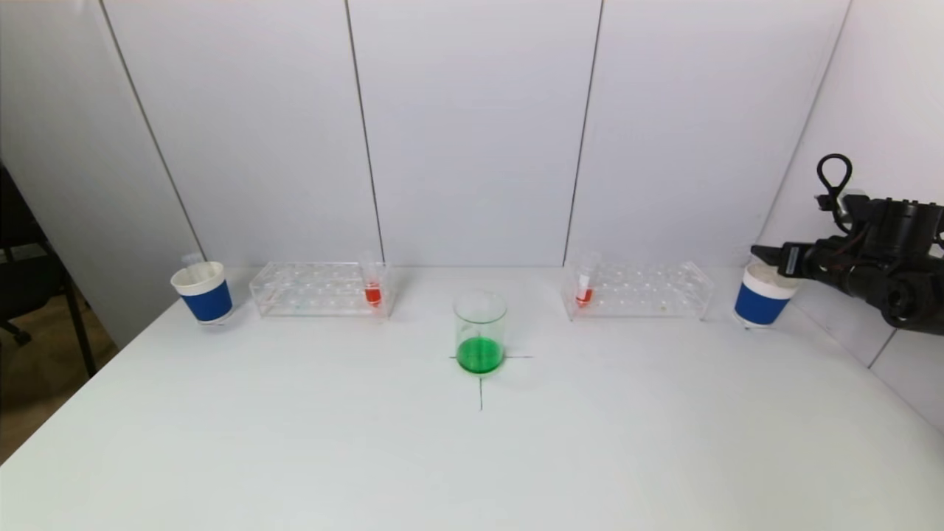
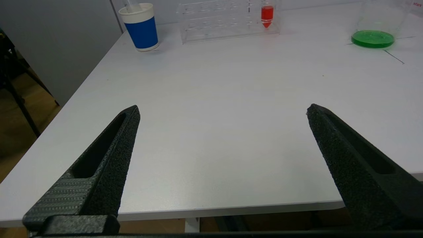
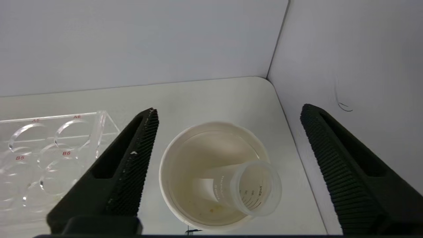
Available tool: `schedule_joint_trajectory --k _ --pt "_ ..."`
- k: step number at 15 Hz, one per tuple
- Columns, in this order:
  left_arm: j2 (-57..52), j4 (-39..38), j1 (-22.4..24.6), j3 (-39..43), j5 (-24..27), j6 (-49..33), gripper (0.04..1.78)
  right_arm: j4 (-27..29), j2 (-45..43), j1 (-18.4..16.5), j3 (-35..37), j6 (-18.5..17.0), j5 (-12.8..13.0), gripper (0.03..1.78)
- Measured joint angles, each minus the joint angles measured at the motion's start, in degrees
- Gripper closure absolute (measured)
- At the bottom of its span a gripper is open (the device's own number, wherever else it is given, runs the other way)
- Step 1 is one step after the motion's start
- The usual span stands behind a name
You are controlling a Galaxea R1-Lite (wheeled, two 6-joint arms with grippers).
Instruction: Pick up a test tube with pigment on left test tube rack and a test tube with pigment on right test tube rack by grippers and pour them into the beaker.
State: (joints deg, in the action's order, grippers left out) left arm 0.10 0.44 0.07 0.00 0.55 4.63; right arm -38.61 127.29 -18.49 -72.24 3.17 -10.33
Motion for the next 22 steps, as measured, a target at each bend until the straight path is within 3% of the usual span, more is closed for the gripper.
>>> schedule_joint_trajectory --k 2,5,10,12,14,19,22 --pt "0.00 0.00 0.00 0.00 0.02 0.00 0.06 0.00 -2.54 0.09 1.05 0.07 0.41 0.05" --pt "0.00 0.00 0.00 0.00 0.05 0.02 0.06 -0.94 -9.44 2.10 5.95 0.27 1.45 0.04" --pt "0.00 0.00 0.00 0.00 0.05 0.00 0.06 -6.07 -26.81 12.52 24.83 0.40 10.08 0.04" --pt "0.00 0.00 0.00 0.00 0.07 0.00 0.06 -6.56 -35.27 16.92 32.41 0.44 14.23 0.04" --pt "0.00 0.00 0.00 0.00 0.07 0.00 0.06 -6.18 -44.14 19.76 39.11 0.55 16.74 0.04" --pt "0.00 0.00 0.00 0.00 0.02 0.00 0.06 -0.23 -69.63 22.35 54.20 1.60 17.54 0.04" --pt "0.00 0.00 0.00 0.00 0.00 0.00 0.06 9.06 -85.40 22.71 58.64 2.08 17.57 0.04"
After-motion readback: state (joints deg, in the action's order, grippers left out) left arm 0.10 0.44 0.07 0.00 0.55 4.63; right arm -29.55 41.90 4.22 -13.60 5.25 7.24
